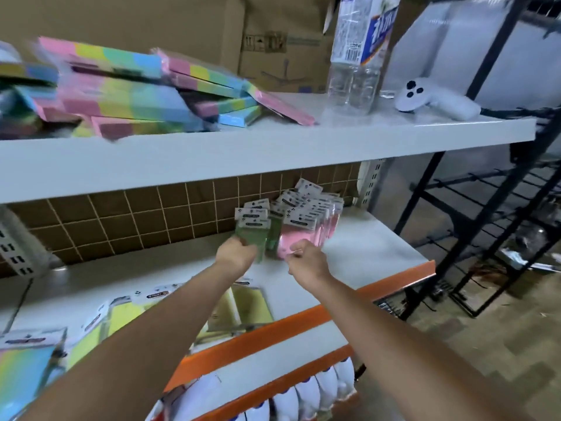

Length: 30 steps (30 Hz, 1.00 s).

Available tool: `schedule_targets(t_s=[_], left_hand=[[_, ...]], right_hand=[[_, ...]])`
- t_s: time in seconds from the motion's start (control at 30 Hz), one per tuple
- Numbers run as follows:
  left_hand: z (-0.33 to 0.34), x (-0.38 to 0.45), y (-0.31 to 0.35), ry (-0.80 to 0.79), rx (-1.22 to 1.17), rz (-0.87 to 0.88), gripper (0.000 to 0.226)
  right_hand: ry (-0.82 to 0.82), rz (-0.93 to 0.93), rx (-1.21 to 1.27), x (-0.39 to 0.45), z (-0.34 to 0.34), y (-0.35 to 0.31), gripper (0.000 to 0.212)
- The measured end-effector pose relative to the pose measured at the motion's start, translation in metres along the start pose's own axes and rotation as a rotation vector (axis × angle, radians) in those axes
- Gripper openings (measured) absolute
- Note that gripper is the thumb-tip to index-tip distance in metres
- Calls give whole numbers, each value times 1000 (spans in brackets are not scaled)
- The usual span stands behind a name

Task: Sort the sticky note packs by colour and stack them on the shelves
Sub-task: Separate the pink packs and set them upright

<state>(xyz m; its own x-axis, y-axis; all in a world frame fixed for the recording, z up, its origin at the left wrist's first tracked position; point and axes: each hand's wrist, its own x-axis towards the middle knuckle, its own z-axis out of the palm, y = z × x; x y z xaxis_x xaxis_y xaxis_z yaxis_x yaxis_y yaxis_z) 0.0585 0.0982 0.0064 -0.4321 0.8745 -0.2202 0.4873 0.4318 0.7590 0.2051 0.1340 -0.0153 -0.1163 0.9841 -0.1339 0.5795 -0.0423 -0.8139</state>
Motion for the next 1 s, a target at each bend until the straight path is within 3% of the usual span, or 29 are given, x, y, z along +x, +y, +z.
schedule_targets(t_s=[0.13, 0.27, 0.33, 0.53, 0.67, 0.8, 0.9, 1.0], left_hand=[[-1, 12, -3, -36, 33, -113, 26], [0, 33, -6, -51, 67, -120, 16], [2, 43, -8, -67, 54, -95, 28], [7, 72, -6, -79, 24, -148, 25], [14, 92, -6, -82, 15, -183, 29], [18, 108, -14, -80, 64, -169, 27], [20, 116, -18, -87, 37, -168, 27], [24, 123, -24, -66, -53, -180, 25]], right_hand=[[-183, 3, -107, 16, 8, 12, 36], [-228, -30, -105, 33, 27, 17, 40], [-218, -64, -110, 43, 36, 17, 38], [-193, -85, -94, 66, 47, 9, 10], [-194, -6, -80, 89, 57, 8, 14], [-185, 30, -65, 98, 73, 6, 38], [-102, 61, 3, 101, 87, -4, 65], [-65, 107, -2, 102, 94, -13, 78]])
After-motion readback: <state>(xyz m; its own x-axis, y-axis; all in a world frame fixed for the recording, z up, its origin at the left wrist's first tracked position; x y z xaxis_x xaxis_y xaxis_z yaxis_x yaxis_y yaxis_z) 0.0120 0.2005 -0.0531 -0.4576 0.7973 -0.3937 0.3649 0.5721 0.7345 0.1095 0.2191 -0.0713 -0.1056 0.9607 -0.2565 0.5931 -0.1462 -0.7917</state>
